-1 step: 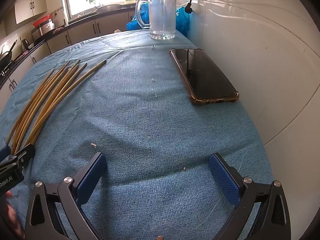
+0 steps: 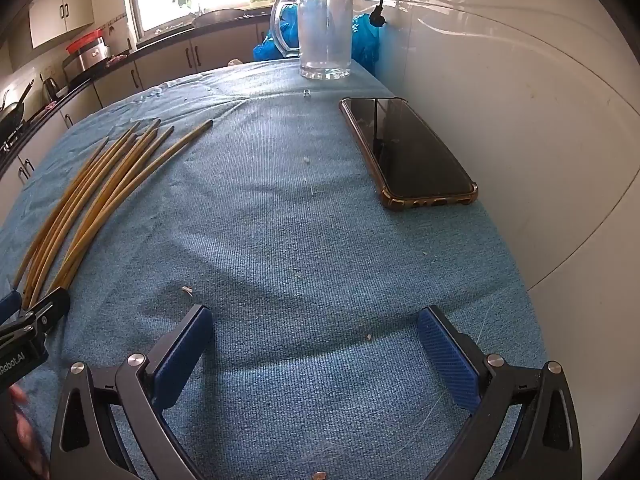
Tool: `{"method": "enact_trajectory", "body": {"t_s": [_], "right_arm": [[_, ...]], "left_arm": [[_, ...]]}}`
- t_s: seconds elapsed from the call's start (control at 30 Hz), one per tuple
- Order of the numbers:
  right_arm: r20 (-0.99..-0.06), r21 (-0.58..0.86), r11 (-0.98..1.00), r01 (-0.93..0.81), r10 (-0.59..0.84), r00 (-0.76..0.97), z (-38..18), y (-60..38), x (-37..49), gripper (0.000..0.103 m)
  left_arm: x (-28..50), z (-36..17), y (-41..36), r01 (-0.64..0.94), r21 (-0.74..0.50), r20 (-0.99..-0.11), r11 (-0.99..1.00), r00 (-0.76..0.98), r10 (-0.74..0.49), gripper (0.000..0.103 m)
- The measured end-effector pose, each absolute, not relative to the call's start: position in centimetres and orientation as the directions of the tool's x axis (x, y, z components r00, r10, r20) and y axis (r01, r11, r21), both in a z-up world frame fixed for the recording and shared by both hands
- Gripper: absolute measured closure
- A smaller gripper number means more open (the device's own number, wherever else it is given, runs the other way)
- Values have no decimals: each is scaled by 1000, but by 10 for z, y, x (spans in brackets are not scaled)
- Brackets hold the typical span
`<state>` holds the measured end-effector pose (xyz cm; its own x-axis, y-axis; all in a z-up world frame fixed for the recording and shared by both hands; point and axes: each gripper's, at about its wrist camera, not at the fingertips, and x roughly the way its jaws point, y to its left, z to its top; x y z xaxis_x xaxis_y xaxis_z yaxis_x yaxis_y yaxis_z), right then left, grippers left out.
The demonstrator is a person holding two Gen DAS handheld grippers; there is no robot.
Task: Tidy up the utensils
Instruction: 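Move both grippers open toward the row of wooden chopsticks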
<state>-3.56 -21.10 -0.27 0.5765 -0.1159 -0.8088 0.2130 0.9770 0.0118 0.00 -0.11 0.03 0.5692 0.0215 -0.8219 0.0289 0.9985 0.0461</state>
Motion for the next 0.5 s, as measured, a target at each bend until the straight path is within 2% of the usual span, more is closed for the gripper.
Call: {"method": "enact_trajectory", "body": {"t_s": [0.13,0.27,0.5], "right_arm": [[-795,8,977,214,-123,594,-2,-210,-39,0],[-798,3,976,216,-128,589,-2,-208,-42,0],[-794,19,977,211,-114,597,10,-200,-52,4]], "left_arm": [[-7,7,4,58,30,-832,998,555,-7,0],[-34,36,17,30,-4,-766,1000,642,-22,0],[-79,84,31,24,24,-665,999,747,-2,0]]}}
